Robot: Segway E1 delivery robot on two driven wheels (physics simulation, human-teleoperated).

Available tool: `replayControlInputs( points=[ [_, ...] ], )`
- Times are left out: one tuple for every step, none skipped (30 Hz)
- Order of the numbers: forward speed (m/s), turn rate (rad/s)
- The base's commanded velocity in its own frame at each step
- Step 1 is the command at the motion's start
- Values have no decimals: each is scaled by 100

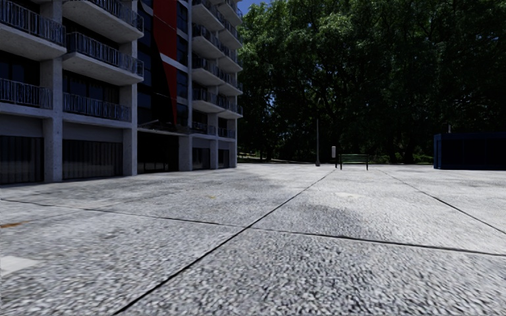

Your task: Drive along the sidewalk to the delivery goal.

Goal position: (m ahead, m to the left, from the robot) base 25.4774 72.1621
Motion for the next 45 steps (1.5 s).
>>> replayControlInputs(
  points=[
    [200, 0],
    [200, 0],
    [200, 0],
    [200, 0],
    [200, 0],
    [200, 0],
    [200, 0],
    [200, 0],
    [200, 0],
    [200, 0],
    [200, 0],
    [200, 0],
    [200, 0],
    [200, 0],
    [200, 0],
    [200, 0],
    [200, 0],
    [200, 0],
    [200, 0],
    [200, 0],
    [200, 0],
    [200, 0],
    [200, 0],
    [200, 0],
    [200, 0],
    [200, 0],
    [200, 0],
    [200, 0],
    [200, 0],
    [200, 0],
    [200, 0],
    [200, 0],
    [200, 0],
    [200, 0],
    [200, 0],
    [200, 0],
    [200, 0],
    [200, 0],
    [200, 0],
    [200, 0],
    [200, 0],
    [200, 0],
    [200, 0],
    [200, 0],
    [200, 0]
  ],
)
